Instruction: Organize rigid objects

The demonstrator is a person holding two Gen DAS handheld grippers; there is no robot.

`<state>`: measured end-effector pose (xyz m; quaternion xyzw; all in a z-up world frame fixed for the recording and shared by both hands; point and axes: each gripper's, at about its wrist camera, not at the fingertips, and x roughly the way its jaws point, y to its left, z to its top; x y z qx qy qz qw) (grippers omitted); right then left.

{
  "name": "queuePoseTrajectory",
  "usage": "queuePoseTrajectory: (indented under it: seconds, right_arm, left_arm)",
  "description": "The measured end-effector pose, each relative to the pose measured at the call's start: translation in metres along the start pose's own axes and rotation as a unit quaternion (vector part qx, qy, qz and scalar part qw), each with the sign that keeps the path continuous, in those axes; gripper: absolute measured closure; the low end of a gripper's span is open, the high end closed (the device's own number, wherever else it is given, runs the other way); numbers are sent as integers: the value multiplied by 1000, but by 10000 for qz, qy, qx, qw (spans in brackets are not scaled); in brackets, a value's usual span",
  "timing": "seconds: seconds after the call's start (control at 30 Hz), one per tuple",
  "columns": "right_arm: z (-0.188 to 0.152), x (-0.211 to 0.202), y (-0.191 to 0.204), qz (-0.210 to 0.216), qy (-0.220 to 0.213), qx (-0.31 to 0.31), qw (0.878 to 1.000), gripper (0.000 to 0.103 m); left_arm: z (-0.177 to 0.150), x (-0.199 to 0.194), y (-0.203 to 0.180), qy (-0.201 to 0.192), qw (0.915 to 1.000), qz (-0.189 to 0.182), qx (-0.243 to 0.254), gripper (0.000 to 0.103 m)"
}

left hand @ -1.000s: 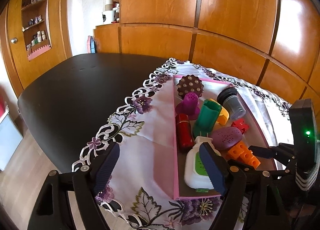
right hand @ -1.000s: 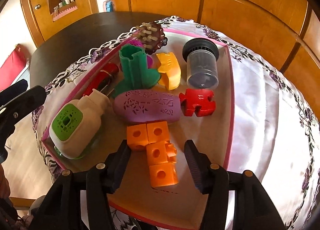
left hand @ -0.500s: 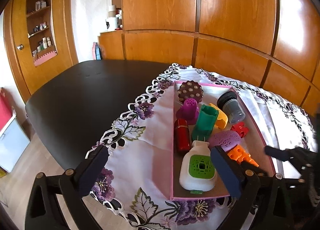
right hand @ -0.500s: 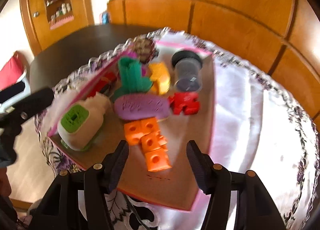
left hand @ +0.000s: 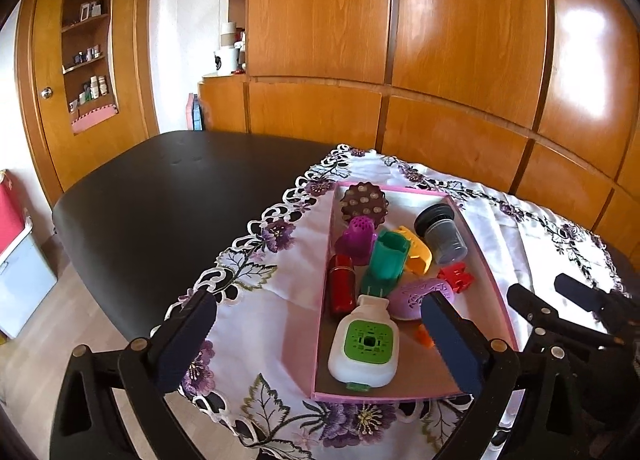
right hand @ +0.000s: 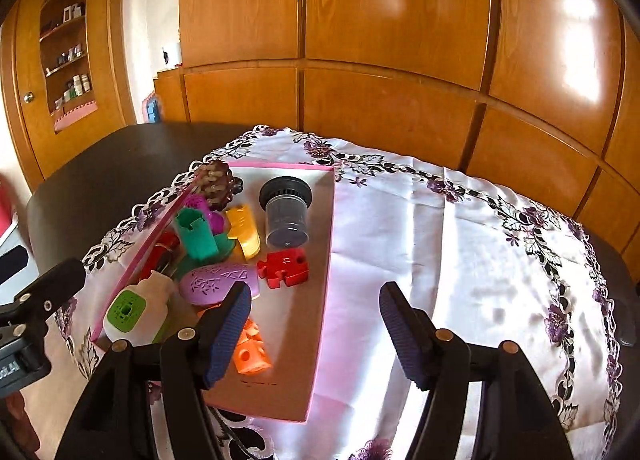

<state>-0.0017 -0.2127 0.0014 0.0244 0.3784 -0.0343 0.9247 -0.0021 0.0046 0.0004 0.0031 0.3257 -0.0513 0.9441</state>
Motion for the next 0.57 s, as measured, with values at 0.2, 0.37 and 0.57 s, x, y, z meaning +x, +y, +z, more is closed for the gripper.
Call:
queuePoseTrajectory:
  seconds: [0.2,0.37,0.57]
  right_arm:
    - [-3,0,6,-12,17,-51,10000,35]
    - [-3,0,7,-13,13,-66,10000,35]
    - [-3,0,8,-12,13,-70,10000,35]
  left_arm:
    - [1,-1,2,18,10000,70,-35,0]
    - [0,-3,3,-44,9999,142,21,0]
    - [-1,-5,2,-80,9997,201,82,0]
